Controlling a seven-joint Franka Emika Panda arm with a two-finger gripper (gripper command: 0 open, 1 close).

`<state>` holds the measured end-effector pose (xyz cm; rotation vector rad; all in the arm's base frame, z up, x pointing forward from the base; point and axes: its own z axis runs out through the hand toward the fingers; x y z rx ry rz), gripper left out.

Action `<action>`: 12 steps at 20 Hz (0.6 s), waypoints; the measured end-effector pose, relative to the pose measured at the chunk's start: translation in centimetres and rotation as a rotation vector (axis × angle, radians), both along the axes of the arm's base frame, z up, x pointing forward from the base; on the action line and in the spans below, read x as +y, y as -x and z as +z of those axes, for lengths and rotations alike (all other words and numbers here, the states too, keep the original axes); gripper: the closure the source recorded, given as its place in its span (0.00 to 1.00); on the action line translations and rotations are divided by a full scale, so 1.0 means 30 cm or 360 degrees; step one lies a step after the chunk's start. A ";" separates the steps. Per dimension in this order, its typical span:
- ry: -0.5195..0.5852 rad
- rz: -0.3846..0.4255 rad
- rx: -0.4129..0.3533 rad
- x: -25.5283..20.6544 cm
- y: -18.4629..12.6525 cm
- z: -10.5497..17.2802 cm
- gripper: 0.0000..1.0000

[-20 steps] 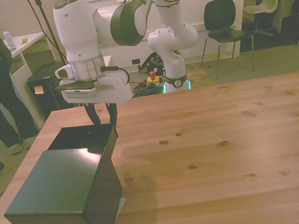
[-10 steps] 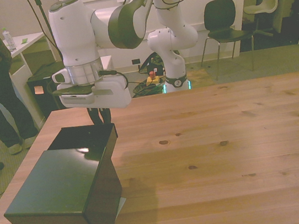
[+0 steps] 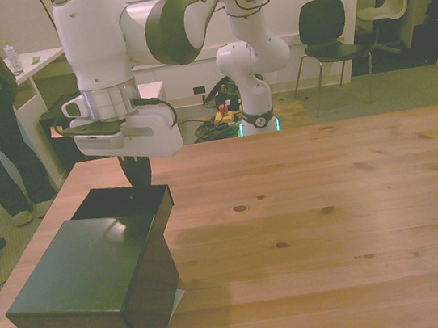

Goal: Close the top drawer

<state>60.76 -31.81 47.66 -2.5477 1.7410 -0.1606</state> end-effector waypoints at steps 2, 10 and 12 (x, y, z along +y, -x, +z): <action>0.0004 -0.0011 -0.0004 -0.017 -0.016 0.005 1.00; 0.0017 -0.0029 -0.0012 -0.036 -0.109 0.019 1.00; 0.0025 -0.0023 -0.0012 -0.038 -0.132 0.021 1.00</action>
